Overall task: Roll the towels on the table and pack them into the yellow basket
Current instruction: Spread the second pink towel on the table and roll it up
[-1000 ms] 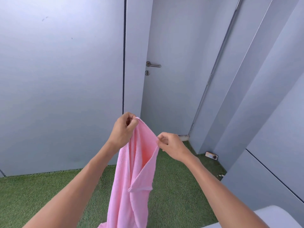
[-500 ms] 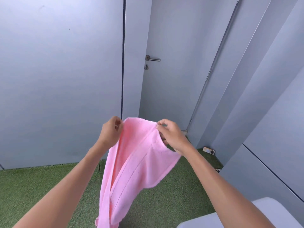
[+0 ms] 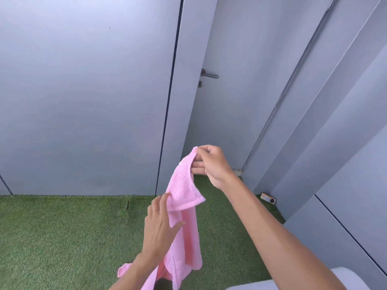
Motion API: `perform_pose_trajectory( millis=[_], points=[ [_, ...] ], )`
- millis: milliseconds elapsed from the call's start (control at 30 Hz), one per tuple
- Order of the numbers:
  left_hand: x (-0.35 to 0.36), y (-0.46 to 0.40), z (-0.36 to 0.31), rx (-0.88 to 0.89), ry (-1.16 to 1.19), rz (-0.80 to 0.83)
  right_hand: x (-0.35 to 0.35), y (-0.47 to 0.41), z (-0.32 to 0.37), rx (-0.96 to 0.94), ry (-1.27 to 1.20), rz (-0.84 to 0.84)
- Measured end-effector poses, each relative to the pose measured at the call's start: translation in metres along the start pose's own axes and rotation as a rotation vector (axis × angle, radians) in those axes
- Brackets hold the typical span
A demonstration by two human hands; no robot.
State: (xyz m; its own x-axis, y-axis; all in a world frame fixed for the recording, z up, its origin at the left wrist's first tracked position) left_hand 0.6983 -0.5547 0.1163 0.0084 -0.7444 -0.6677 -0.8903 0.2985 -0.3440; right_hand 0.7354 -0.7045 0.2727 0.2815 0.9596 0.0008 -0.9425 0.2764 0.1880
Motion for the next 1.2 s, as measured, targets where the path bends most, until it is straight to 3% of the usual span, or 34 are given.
perform_pose_trajectory(
  millis=[67, 233, 367, 433, 533, 600, 667, 900, 1067, 1200],
  points=[
    [-0.006, -0.013, 0.003, -0.021, -0.017, -0.06, -0.005, -0.002, 0.011, -0.016, -0.049, -0.034],
    [-0.026, -0.035, -0.005, 0.119, 0.079, -0.129, -0.039, -0.004, 0.025, -0.055, -0.081, -0.139],
    [-0.062, -0.043, -0.022, 0.155, 0.329, -0.165, -0.081, 0.002, 0.006, -0.073, 0.238, -0.303],
    [-0.074, -0.056, -0.036, 0.207, 0.301, -0.111, -0.075, 0.009, -0.011, -0.1, 0.412, -0.177],
    [-0.066, -0.076, -0.053, 0.295, 0.135, 0.086, -0.034, 0.033, -0.036, -0.11, 0.707, 0.196],
    [-0.056, -0.084, -0.056, 0.29, 0.019, 0.189, -0.017, 0.043, -0.05, -0.117, 0.922, 0.255],
    [-0.054, -0.092, -0.055, 0.254, -0.047, 0.226, -0.012, 0.043, -0.053, -0.204, 1.036, 0.194],
    [-0.064, -0.099, -0.056, 0.269, -0.027, 0.2, -0.005, 0.037, -0.052, -0.354, 0.841, 0.094],
    [-0.065, -0.082, -0.026, 0.282, 0.124, 0.327, -0.035, 0.027, -0.037, -0.457, 1.024, 0.063],
    [-0.078, -0.061, 0.033, 0.076, 0.351, 0.333, -0.105, 0.012, -0.027, -0.415, 1.054, -0.118]
  ],
)
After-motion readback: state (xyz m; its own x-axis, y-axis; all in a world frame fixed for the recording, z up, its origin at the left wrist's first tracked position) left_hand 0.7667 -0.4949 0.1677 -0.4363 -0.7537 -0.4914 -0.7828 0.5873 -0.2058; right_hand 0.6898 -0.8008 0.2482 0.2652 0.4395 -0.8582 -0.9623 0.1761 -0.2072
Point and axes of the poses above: each hand's wrist, its own y-axis away from the middle knuckle, its own x-axis out of the palm, z = x × y, the point moved 8 cm from there along -y, towards the middle knuckle, and after that the axes turned 4 degrees about x, right-handed, at the moved point
